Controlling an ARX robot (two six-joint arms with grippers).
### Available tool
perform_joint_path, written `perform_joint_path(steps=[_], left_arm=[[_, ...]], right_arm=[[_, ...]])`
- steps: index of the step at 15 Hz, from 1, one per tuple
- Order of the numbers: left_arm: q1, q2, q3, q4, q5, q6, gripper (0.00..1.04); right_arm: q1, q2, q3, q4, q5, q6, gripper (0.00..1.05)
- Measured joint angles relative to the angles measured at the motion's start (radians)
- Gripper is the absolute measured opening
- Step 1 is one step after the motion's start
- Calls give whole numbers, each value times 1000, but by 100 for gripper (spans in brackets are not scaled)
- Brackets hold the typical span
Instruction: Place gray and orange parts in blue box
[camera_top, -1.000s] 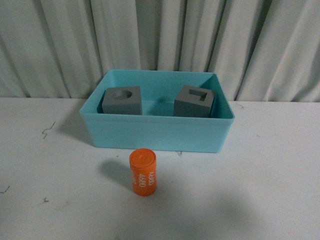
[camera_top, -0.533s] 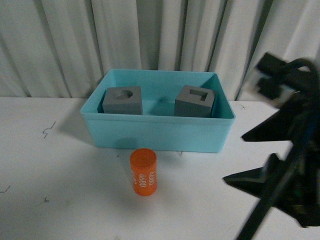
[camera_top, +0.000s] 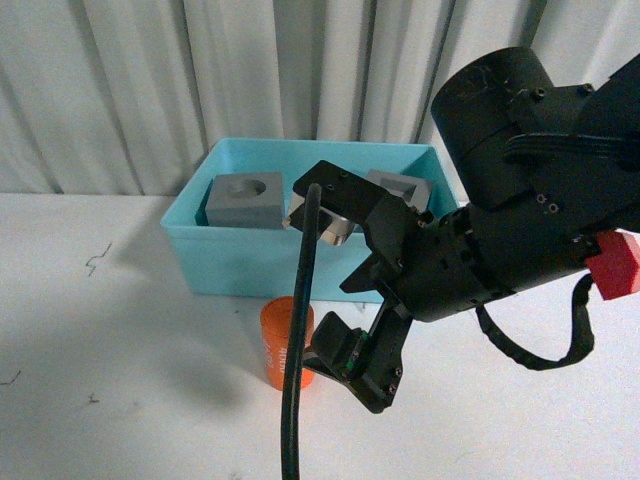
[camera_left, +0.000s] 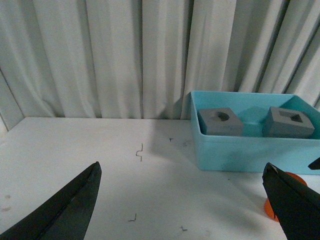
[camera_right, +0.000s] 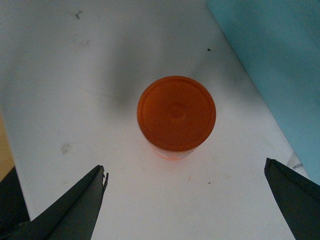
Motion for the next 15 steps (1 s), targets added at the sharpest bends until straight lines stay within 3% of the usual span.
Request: perform_joint_path(steps=[15], left_arm=[[0,0,0,0,0,0,98]], right_arm=[[100,180,179,24,49,55,98]])
